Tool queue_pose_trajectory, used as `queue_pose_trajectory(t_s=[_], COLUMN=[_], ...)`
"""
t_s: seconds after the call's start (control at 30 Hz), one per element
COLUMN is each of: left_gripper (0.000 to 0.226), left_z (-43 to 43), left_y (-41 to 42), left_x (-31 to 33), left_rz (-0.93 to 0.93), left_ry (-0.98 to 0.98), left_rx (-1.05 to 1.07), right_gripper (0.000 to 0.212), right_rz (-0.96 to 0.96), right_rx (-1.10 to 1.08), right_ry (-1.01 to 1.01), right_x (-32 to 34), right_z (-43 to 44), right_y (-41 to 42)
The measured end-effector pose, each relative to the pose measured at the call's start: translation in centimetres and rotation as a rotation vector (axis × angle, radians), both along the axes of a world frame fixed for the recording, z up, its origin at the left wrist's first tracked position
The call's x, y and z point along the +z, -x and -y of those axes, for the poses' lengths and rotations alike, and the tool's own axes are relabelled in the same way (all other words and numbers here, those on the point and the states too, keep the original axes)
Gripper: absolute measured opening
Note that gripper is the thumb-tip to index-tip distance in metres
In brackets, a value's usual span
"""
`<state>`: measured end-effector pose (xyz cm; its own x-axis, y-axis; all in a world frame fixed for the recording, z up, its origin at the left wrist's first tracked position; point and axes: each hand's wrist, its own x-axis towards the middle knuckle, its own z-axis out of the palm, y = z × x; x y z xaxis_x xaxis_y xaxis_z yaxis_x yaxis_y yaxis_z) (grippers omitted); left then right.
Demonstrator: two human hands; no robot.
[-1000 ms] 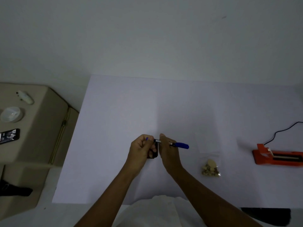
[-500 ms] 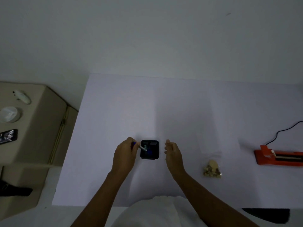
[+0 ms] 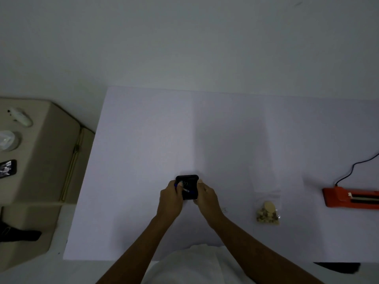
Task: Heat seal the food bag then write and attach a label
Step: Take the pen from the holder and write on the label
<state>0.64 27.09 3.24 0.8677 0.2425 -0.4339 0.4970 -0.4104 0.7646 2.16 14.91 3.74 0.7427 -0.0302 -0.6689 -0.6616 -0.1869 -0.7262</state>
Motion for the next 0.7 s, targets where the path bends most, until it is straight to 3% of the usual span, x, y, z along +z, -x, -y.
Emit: queue_pose_trajectory(t_s=[0.3, 0.7], left_gripper=[0.033, 0.036], left_z=[-1.9, -3.2], left_y=[-9.9, -21.6], left_x=[0.6, 0.8], left_rz=[0.06, -0.073], left_ry=[-0.074, -0.214], left_rx=[-0.037, -0.062], right_gripper=[0.032, 0.031], right_rz=[0.008, 0.009], right_rx=[-0.084, -0.112], right_ry=[-0.067, -0.089], right_x=[0.9, 1.1], right_z=[-1.8, -4.0], right_y=[-9.3, -19.5])
